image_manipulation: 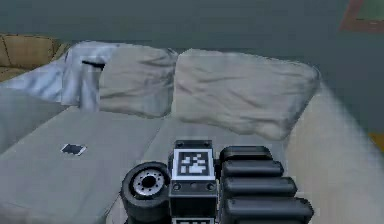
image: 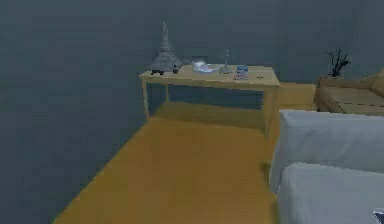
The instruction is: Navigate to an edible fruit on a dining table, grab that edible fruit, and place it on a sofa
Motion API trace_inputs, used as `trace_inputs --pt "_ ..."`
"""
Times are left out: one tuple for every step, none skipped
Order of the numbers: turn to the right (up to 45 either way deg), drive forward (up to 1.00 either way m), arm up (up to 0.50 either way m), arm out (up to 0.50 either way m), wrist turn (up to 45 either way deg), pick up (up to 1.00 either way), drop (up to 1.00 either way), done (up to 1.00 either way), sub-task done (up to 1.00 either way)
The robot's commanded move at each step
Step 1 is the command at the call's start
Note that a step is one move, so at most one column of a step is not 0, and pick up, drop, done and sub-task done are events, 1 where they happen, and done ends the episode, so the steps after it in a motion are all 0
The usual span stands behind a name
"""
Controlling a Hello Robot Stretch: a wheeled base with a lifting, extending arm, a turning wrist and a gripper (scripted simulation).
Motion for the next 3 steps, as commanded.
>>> trace_inputs --pt "45.0 0.0 0.0 0.0 0.0 0.0 0.0 0.0 0.0" --pt "27.0 0.0 0.0 0.0 0.0 0.0 0.0 0.0 0.0" --pt "-45.0 0.0 0.0 0.0 0.0 0.0 0.0 0.0 0.0"
